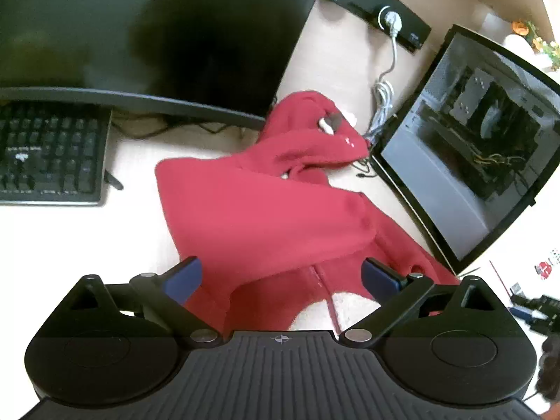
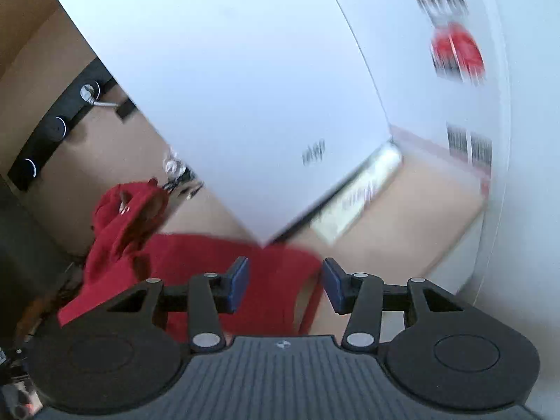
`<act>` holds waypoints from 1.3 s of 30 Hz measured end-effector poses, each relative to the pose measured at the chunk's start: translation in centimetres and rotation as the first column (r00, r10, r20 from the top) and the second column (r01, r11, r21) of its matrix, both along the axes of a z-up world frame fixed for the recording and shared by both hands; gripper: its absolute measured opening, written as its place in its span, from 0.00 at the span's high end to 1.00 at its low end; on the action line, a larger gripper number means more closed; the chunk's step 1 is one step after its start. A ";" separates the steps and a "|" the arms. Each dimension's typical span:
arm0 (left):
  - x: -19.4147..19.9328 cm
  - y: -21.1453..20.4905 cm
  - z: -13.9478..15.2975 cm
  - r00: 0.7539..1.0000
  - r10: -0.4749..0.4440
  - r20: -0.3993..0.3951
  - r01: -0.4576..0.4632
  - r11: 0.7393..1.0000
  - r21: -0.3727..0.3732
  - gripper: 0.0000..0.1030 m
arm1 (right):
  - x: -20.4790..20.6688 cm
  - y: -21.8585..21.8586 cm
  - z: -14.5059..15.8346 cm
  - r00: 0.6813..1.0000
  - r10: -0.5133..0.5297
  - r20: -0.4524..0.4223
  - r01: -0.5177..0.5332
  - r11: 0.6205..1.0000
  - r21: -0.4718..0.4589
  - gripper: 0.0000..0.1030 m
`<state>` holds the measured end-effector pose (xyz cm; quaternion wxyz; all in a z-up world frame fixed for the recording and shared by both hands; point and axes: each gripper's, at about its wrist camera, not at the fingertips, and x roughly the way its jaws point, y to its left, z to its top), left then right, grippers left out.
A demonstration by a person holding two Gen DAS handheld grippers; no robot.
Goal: Fold clothes
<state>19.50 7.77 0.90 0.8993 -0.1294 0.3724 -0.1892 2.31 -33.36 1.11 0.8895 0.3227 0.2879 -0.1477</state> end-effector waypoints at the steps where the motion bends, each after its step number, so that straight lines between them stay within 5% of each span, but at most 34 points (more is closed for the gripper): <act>1: 0.1 -0.1 -0.2 1.000 -0.002 -0.015 0.002 1.000 -0.002 0.03 | 0.1 0.3 -0.7 1.000 0.002 -0.007 -0.002 1.000 0.003 0.54; 7: -0.8 0.2 -0.7 0.998 0.012 -0.061 -0.011 1.000 0.008 0.02 | 4.2 1.4 -4.6 0.996 0.064 -0.060 -0.065 0.998 -0.018 0.56; 9: -1.0 0.8 -0.8 0.997 0.036 -0.070 -0.035 0.999 0.009 0.02 | 5.1 1.8 -5.3 0.992 0.105 -0.068 -0.108 0.994 -0.032 0.88; 10: -1.1 1.1 -0.8 0.996 0.049 -0.072 -0.048 0.999 0.008 0.02 | 5.6 2.2 -5.2 0.989 0.130 -0.064 -0.133 0.990 -0.046 0.88; 14: -2.2 2.7 -1.3 0.994 0.089 -0.065 -0.090 0.996 -0.026 0.02 | 7.4 6.1 2.1 0.951 0.301 0.074 -0.276 0.931 -0.240 0.94; 19: -4.0 4.5 -2.7 0.989 0.118 -0.089 -0.125 0.989 -0.074 0.02 | 12.9 13.8 12.7 0.790 0.571 0.221 -0.414 0.764 -0.496 0.95; 23: -5.2 5.3 -3.3 0.989 0.107 -0.100 -0.116 0.989 -0.095 0.02 | 18.6 22.8 14.4 0.630 0.756 0.175 -0.563 0.601 -0.568 0.95; 26: -5.5 5.3 -3.7 0.991 0.083 -0.109 -0.094 0.991 -0.100 0.02 | 22.8 30.0 11.4 0.498 0.867 -0.015 -0.741 0.417 -0.526 0.94; 29: -5.4 4.7 -4.1 0.991 0.053 -0.120 -0.065 0.993 -0.094 0.01 | 25.3 35.5 6.6 0.359 0.898 -0.254 -0.880 0.235 -0.413 0.79; 31: -5.1 4.1 -4.2 0.993 0.029 -0.117 -0.040 0.995 -0.089 0.01 | 23.8 36.5 5.1 0.314 0.890 -0.331 -0.891 0.156 -0.426 0.74; 33: -4.4 3.4 -4.2 0.994 0.006 -0.111 -0.015 0.997 -0.082 0.01 | 22.9 35.4 5.8 0.291 0.906 -0.309 -0.891 0.139 -0.432 0.55; 35: -3.3 2.4 -4.0 0.995 -0.012 -0.101 0.005 0.997 -0.073 0.01 | 22.0 32.9 7.4 0.311 0.916 -0.253 -0.876 0.173 -0.451 0.36; 39: -0.5 1.2 -2.7 0.999 0.018 -0.045 -0.022 0.996 -0.089 0.01 | 19.4 25.4 10.3 0.435 0.891 -0.127 -0.805 0.322 -0.498 0.26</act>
